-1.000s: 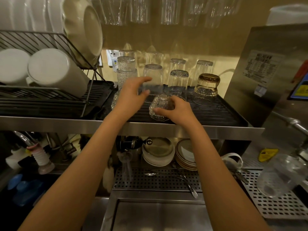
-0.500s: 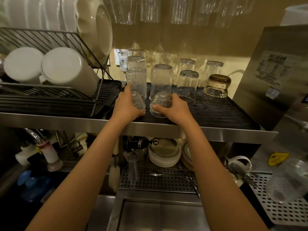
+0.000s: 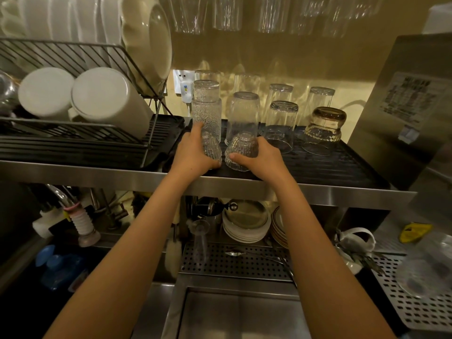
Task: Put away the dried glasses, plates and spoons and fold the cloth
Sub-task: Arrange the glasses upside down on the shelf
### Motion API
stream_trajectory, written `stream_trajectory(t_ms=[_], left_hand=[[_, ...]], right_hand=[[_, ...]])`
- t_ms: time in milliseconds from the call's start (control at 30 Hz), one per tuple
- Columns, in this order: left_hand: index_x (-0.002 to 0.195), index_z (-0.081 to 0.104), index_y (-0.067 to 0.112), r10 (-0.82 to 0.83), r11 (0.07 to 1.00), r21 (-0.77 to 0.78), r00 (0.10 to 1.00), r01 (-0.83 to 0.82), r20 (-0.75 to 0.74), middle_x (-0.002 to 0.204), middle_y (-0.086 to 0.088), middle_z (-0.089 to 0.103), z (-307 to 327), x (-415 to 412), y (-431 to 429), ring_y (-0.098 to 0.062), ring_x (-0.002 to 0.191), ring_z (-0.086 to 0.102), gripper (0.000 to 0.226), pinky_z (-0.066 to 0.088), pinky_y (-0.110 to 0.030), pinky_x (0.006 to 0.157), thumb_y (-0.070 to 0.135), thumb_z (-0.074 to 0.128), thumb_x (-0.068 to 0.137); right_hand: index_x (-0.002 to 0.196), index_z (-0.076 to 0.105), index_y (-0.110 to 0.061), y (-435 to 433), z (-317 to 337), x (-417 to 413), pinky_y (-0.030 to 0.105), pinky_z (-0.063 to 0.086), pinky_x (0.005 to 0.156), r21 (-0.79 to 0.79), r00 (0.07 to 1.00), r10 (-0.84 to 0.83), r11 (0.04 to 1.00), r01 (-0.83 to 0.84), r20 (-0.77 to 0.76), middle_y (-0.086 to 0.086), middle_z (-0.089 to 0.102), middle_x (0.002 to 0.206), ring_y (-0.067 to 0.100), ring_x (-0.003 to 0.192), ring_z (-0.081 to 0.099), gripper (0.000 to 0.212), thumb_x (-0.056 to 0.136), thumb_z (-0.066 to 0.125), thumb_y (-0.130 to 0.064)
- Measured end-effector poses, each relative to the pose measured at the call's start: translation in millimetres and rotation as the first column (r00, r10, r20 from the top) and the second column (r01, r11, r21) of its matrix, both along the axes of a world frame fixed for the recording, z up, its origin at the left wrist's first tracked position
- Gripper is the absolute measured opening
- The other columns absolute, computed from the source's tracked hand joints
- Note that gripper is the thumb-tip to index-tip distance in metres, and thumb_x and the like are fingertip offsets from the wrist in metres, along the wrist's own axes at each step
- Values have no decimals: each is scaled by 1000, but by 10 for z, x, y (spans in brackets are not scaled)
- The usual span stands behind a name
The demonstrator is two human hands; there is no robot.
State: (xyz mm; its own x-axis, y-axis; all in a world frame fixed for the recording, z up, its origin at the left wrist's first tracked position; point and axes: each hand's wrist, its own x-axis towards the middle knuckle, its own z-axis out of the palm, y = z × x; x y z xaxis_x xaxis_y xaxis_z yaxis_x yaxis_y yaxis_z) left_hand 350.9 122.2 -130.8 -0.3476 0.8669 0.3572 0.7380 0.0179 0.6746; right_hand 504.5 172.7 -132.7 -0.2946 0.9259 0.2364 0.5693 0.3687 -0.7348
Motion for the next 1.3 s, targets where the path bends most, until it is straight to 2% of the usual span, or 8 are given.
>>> stream_trajectory(t_ms=[167,367,700,933,1000,1100,1200,1300], left_hand=[[145,21,22,-14,1000,-13,999,14,31,140,-14,38,9,2,-5,-30,128,40,102,37,-37,101,16,83,64],[145,19,23,-15,1000,-24,999,16,46,139,-15,36,15,-5,-3,-31,128,39,102,37,-38,101,14,82,65],[147,11,22,12,1000,-22,1000,-11,26,144,-16,29,-2,-2,8,-33,133,31,108,34,-42,105,18,82,66],[147,13,18,19,999,38,1000,-19,-18,141,-18,30,-24,5,-71,-33,132,29,103,32,-40,105,22,80,69],[146,16,16,17,997,82,999,-13,-44,141,-17,29,-57,13,-114,-33,133,27,97,30,-39,106,20,77,72],[142,24,12,11,985,175,991,13,-134,141,-17,28,-129,43,-214,-32,133,24,80,28,-37,106,17,71,77],[139,31,10,2,975,223,994,22,-106,141,-17,28,-159,70,-297,-30,133,24,69,26,-34,108,14,66,80],[134,38,10,-16,964,264,999,27,-44,139,-14,30,-205,134,-391,-26,132,27,57,24,-25,105,8,63,82]], right_hand=[[124,44,-11,0,9,-22,44,44,97,-3,999,-13,1000,13,33,10,54,128,28,118,50,69,74,69,-52],[122,44,-11,-20,9,-13,38,45,94,-6,999,-21,1000,21,34,9,53,127,27,117,50,70,72,72,-49],[141,28,-14,-99,7,-12,38,38,100,31,995,-38,999,35,93,10,42,142,30,128,41,88,73,73,-46],[141,28,-11,-206,22,-43,42,39,101,3,987,-100,995,100,129,10,43,142,31,129,41,86,76,69,-49],[139,29,-9,-242,11,-45,42,40,100,19,981,-143,990,142,131,12,46,139,32,127,43,82,77,67,-49],[128,43,-7,-343,-39,-49,37,42,90,116,965,-240,967,227,110,13,54,129,31,120,49,61,82,64,-40],[123,47,-4,-467,-99,-62,37,40,90,176,951,-306,939,296,32,15,55,125,31,117,50,48,85,60,-29],[122,52,-5,-618,-169,-65,36,40,96,242,947,-313,916,320,-67,12,57,123,28,116,50,39,86,58,-17]])
